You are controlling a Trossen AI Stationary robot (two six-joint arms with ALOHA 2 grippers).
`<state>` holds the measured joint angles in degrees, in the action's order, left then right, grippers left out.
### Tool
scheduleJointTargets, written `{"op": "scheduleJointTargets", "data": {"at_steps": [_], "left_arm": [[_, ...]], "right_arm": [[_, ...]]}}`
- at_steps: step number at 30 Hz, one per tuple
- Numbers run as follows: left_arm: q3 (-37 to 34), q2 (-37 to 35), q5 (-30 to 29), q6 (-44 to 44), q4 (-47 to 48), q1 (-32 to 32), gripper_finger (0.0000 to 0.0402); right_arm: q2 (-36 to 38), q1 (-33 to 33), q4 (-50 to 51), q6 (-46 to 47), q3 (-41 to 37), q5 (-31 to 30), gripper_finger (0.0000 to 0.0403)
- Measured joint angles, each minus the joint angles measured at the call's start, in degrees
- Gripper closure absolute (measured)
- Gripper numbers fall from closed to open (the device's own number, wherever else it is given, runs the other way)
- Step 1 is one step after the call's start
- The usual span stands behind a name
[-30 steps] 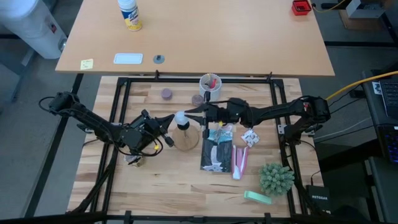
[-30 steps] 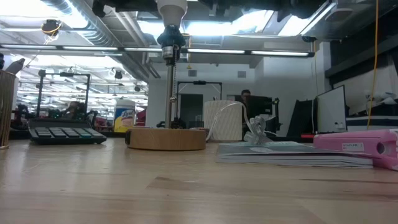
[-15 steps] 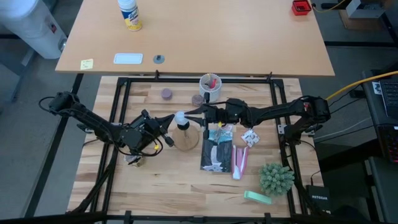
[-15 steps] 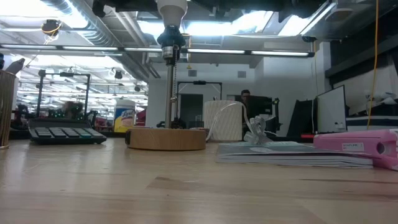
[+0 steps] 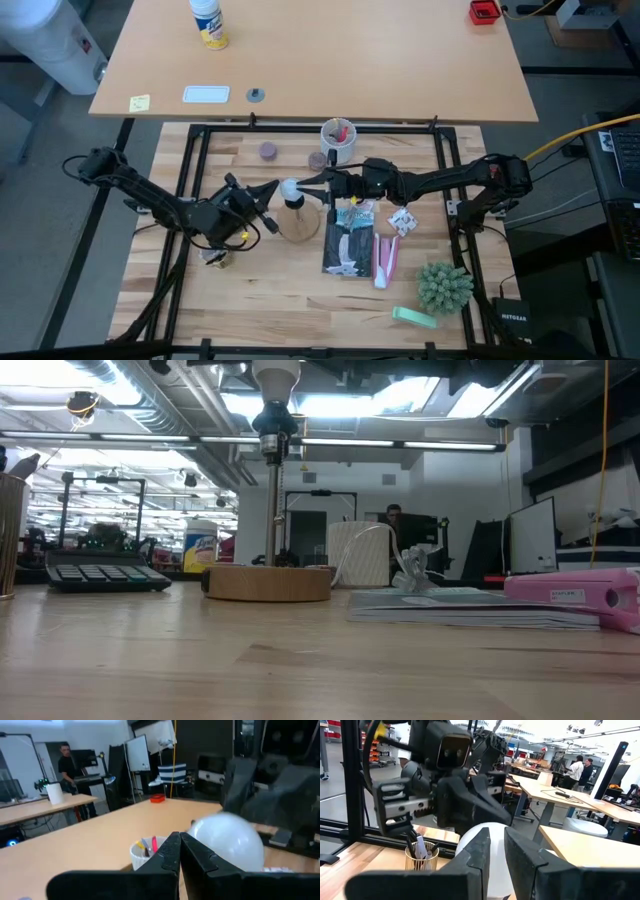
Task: Screw lightbulb
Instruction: Insert the lightbulb into the lamp
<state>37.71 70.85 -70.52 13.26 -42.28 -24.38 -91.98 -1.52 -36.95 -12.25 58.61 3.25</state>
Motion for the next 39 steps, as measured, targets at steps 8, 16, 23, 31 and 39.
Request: {"op": "scheduleJointTargets", "data": {"at_steps": [8,16,23,31,39], "left_arm": [[0.0,0.0,0.1,5.2,-4.9,-3.0,0.0400],[0.0,0.0,10.4,0.2,-1.6,-5.6,0.0400],[0.0,0.0,11.8,-7.2,5.0,-5.1,0.0400],[0.0,0.0,11.1,-8.8,6.9,-2.4,0.0400],[0.0,0.0,6.3,-7.5,7.1,-2.3,0.0400]], "right_arm": [[0.0,0.0,0.1,0.0,0.0,0.0,0.0341],[0.0,0.0,0.1,0.0,-0.1,0.0,0.0341],[-0.1,0.0,0.1,0.0,-0.1,0.0,0.0341],[-0.1,0.0,0.2,0.5,-0.1,2.4,0.0341],[-0.1,0.0,1.0,0.5,-0.1,3.7,0.0341]]}}
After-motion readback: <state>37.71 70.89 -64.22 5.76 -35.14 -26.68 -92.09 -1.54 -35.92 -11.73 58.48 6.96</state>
